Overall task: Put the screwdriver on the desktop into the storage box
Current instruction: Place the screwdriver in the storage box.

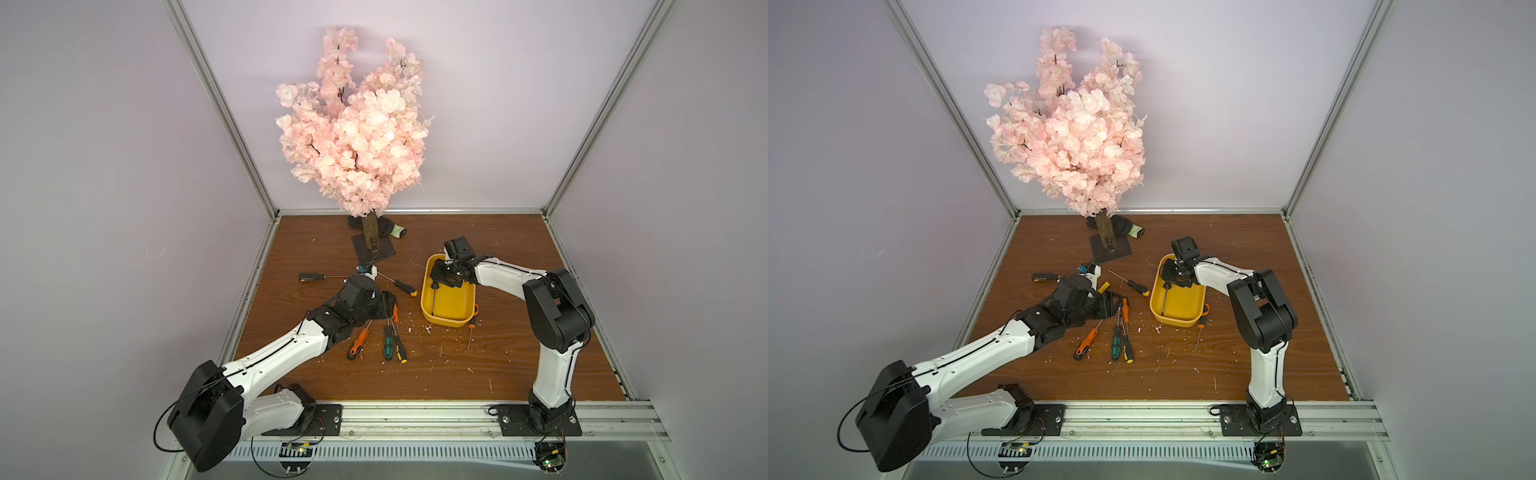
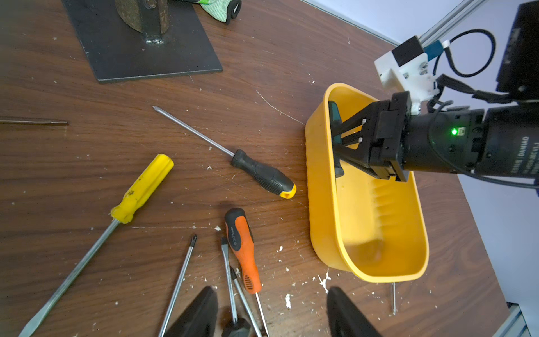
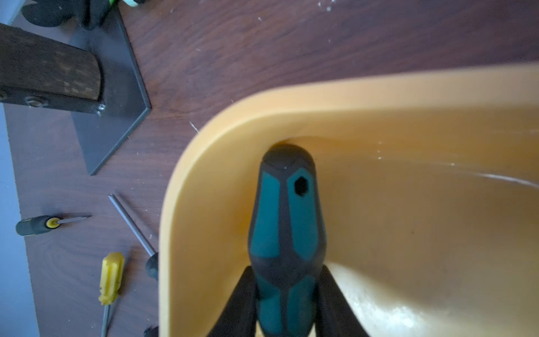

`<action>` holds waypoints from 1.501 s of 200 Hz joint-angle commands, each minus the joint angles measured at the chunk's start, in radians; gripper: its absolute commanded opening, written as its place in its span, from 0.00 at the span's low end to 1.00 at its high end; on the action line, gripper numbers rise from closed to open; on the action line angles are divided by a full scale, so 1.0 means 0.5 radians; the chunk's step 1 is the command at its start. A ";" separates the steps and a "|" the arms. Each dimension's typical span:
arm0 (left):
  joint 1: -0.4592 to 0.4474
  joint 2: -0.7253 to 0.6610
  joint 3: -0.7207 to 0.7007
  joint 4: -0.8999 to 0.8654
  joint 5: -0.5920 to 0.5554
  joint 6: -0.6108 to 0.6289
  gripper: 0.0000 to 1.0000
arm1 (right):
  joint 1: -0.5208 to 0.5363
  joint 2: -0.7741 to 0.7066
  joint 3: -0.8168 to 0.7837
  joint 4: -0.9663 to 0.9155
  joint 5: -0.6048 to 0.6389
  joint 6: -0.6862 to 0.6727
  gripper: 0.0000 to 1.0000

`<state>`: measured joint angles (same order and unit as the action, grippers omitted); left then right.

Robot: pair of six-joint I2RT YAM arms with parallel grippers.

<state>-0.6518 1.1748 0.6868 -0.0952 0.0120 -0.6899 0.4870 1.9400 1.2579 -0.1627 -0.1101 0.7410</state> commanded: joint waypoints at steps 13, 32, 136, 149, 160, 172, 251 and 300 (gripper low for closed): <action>0.024 -0.024 -0.016 -0.029 -0.043 -0.020 0.63 | 0.023 -0.047 0.084 0.041 0.021 0.025 0.38; 0.024 -0.010 -0.016 -0.012 -0.036 -0.019 0.64 | 0.026 -0.085 0.089 0.008 0.015 0.009 0.43; 0.024 0.301 0.152 0.140 0.125 0.059 0.64 | 0.011 -0.718 -0.195 -0.368 0.242 -0.223 0.46; 0.026 0.360 0.191 0.149 0.163 0.069 0.64 | -0.009 -0.818 -0.273 -0.392 0.255 -0.222 0.46; 0.025 0.414 0.229 0.155 0.199 0.080 0.64 | -0.029 -0.902 -0.343 -0.405 0.254 -0.215 0.46; 0.024 0.460 0.259 0.162 0.229 0.087 0.64 | -0.042 -0.991 -0.415 -0.419 0.270 -0.212 0.46; 0.002 0.653 0.422 0.215 0.353 0.116 0.64 | -0.207 -1.542 -0.885 -0.524 0.352 -0.179 0.46; -0.046 0.740 0.519 0.190 0.359 0.131 0.64 | -0.274 -1.641 -1.138 -0.442 0.267 -0.139 0.41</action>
<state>-0.6598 1.5307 0.9150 0.0025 0.1791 -0.6498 0.3569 1.1393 0.7273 -0.4042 0.0433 0.6548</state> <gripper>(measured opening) 0.643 0.419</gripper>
